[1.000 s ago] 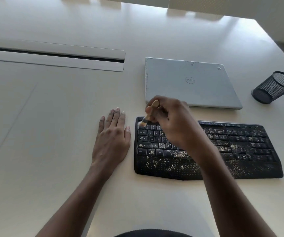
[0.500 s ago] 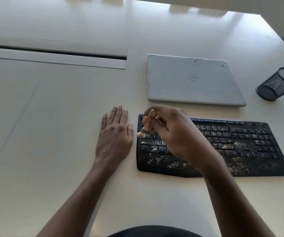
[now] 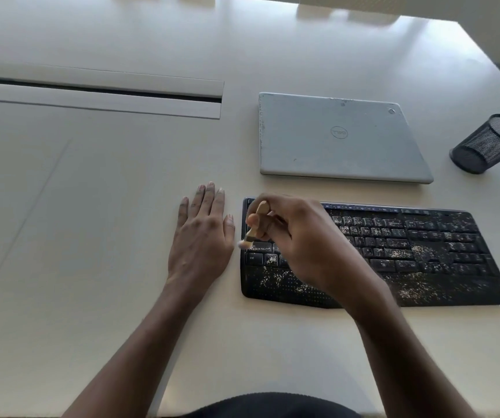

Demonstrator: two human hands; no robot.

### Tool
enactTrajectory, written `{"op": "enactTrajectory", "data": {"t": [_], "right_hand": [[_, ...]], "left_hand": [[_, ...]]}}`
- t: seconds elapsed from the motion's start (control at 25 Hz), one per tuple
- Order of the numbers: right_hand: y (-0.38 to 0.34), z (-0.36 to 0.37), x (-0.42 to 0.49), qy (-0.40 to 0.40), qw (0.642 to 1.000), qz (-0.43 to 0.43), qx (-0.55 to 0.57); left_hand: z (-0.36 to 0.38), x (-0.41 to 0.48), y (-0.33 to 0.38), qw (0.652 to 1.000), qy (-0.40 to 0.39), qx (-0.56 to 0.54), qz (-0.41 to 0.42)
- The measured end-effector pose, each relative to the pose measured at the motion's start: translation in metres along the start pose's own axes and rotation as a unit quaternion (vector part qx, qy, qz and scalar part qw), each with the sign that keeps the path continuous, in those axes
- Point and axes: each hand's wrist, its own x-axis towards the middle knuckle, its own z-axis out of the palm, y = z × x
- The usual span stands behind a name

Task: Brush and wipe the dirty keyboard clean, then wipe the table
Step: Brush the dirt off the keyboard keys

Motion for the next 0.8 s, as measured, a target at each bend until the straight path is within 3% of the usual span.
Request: {"op": "enactTrajectory", "data": {"t": [0.2, 0.36, 0.48, 0.8], "right_hand": [[0.004, -0.019, -0.01, -0.023, 0.998, 0.053, -0.036], [-0.008, -0.016, -0.01, 0.01, 1.0, 0.009, -0.026], [-0.009, 0.001, -0.004, -0.016, 1.0, -0.008, -0.016], [-0.007, -0.007, -0.009, 0.015, 0.997, 0.001, -0.074]], "left_hand": [[0.002, 0.0, 0.0, 1.0, 0.008, 0.003, 0.0], [0.001, 0.0, -0.001, 1.0, 0.003, 0.004, -0.001], [-0.002, -0.001, -0.001, 1.0, -0.007, 0.001, 0.006], [0.0, 0.0, -0.001, 1.0, 0.005, 0.004, -0.001]]}}
